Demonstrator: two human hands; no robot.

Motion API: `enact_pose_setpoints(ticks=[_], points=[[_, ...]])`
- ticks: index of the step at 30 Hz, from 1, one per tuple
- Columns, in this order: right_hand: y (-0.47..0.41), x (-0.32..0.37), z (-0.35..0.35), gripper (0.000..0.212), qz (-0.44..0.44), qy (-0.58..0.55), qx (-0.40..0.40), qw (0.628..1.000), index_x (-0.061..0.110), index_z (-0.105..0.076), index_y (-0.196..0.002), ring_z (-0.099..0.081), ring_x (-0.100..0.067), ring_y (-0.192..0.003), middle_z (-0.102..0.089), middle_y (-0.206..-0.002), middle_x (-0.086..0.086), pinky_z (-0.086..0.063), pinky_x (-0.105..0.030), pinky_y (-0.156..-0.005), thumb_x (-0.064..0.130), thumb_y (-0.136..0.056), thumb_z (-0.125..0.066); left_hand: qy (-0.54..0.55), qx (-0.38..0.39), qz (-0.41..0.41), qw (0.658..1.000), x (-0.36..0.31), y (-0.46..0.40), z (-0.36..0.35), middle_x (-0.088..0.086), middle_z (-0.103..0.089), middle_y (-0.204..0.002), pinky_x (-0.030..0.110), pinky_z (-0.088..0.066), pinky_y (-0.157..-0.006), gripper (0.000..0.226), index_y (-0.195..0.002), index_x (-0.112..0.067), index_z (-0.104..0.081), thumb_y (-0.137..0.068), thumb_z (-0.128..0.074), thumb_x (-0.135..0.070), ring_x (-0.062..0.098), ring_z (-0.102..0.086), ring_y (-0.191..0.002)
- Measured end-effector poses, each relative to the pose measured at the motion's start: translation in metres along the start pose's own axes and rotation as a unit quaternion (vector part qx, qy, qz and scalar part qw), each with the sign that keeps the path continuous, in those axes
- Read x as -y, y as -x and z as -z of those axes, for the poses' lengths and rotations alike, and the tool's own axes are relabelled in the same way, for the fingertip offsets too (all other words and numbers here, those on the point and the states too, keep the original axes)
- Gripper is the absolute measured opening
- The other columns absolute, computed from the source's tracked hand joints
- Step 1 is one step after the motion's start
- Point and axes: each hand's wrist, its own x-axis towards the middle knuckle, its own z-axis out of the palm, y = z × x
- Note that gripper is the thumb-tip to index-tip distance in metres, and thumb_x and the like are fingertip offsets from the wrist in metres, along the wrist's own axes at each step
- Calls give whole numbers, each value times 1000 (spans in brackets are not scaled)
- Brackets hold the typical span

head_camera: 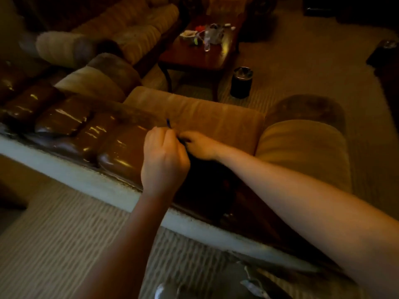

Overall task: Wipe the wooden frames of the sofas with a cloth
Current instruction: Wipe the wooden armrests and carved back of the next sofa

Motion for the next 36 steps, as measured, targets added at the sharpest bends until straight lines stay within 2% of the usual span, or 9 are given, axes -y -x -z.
enact_pose_setpoints(ticks=[4,7,14,17,20,25,30,33,36], points=[[-24,15,1,28,62,-5,38,997,0,-58,-119,-49,-29,-121,-56,-127,-20,-38,-38,-100,3,-94,-45,-133,51,16,990,-8,-4,-8,18,-52,-76,40,-41,-74,8,-82,0,-57,-77,-53,5,33,-50,-71],[-19,2,3,29,76,7,79,994,-6,-57,-119,-48,-32,-123,-54,-128,-24,-36,-34,-98,-2,-93,-45,-217,129,38,967,-13,-6,-6,19,-56,-86,47,-43,-89,20,-90,1,-58,-79,-47,-11,37,-55,-84],[42,-58,33,37,-25,116,234,965,-3,-46,-132,-44,-36,-125,-46,-136,-21,-34,-37,-101,-1,-96,-38,-263,185,41,946,-24,-7,1,17,-58,-94,45,-38,-99,39,-102,1,-59,-83,-37,-26,35,-56,-92],[57,-60,41,36,-48,163,216,962,2,-50,-130,-45,-33,-121,-49,-130,-19,-35,-35,-98,11,-98,-36,-282,202,42,937,-25,-8,0,18,-57,-98,46,-36,-99,44,-105,0,-58,-84,-34,-30,36,-54,-98],[58,-44,30,29,-51,170,183,967,1,-57,-90,-51,-24,-78,-52,-87,-13,-39,-28,-66,16,-100,-34,-298,196,36,934,-25,-6,-3,18,-57,-99,45,-35,-100,43,-105,0,-58,-84,-36,-30,36,-54,-98],[27,-9,-2,33,43,31,35,998,2,-53,-121,-52,-36,-115,-57,-123,-22,-38,-33,-88,21,-101,-35,-240,109,29,964,-20,0,-1,18,-58,-83,36,-35,-92,26,-86,0,-60,-82,-41,-17,34,-57,-82],[36,-21,4,41,60,94,127,986,2,-48,-127,-50,-35,-118,-53,-126,-22,-37,-34,-91,24,-104,-21,-204,64,24,977,-19,2,0,18,-58,-80,34,-35,-92,20,-82,0,-59,-80,-43,-11,34,-56,-80],[51,-42,15,37,14,100,169,980,19,-52,-91,-55,-25,-92,-53,-90,-11,-37,-31,-74,30,-104,-19,-204,54,14,977,-18,2,-1,18,-58,-81,32,-32,-96,19,-83,0,-60,-79,-44,-10,34,-57,-82],[59,-45,19,49,-8,25,151,988,23,-30,-55,-31,-12,-45,-30,-52,2,-24,-25,-47,44,-100,-34,-186,42,18,982,-17,2,-1,18,-58,-81,32,-32,-95,20,-83,0,-59,-79,-42,-10,34,-56,-83]])
